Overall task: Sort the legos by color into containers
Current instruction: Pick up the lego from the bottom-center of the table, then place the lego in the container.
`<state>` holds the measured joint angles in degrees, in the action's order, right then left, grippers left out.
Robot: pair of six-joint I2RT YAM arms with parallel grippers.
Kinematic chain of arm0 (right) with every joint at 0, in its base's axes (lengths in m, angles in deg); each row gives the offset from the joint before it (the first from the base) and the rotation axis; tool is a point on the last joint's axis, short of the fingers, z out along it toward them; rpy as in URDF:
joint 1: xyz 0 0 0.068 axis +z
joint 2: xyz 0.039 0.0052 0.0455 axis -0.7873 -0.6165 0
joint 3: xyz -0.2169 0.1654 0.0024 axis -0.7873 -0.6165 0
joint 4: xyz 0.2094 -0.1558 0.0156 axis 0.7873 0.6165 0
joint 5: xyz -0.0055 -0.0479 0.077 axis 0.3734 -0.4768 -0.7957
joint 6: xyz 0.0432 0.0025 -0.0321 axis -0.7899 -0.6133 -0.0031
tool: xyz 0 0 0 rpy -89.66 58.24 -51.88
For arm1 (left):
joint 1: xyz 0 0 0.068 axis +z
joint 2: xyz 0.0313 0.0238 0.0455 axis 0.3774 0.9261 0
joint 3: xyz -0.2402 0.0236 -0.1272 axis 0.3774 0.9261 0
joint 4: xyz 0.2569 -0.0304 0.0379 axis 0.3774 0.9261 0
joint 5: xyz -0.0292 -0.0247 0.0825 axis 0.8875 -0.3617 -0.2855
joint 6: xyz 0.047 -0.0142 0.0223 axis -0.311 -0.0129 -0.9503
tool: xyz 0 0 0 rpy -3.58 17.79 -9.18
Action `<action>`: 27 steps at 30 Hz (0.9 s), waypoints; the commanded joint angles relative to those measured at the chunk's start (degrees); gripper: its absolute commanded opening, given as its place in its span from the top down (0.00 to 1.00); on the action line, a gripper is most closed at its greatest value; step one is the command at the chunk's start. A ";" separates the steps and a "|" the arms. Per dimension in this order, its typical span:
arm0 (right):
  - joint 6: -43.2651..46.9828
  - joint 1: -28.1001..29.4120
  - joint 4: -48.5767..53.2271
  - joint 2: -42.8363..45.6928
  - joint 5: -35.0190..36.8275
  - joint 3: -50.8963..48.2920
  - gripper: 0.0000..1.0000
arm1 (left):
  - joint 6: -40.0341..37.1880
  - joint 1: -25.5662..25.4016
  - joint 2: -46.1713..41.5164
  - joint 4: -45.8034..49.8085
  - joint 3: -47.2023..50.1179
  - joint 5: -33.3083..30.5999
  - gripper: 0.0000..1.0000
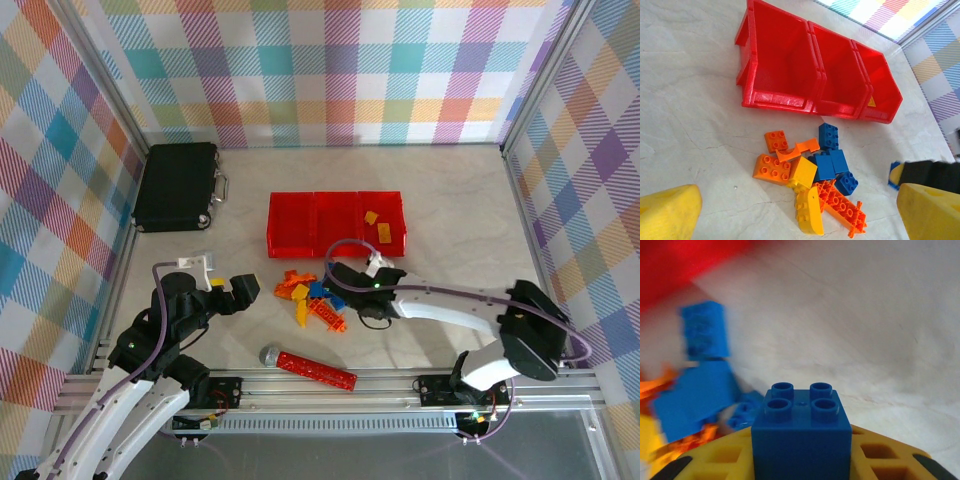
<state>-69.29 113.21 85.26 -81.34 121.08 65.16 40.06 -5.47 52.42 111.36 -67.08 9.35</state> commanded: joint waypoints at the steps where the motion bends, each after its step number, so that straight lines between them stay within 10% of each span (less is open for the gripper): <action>1: 21.74 -3.24 -4.57 4.27 3.76 4.36 0.72 | 0.43 -0.65 -1.01 0.55 -0.61 -1.01 0.00; 9: 48.02 -24.82 -2.13 -6.04 -23.14 22.61 0.71 | 0.91 -0.58 0.93 1.49 -0.60 -3.83 0.00; 27: 58.99 -26.73 9.43 -38.65 -27.98 52.59 0.72 | 3.61 -1.37 1.18 5.62 -1.62 -6.45 0.01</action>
<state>-11.94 86.50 92.12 -118.21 94.13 114.32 42.55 -5.99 54.13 115.05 -67.21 3.88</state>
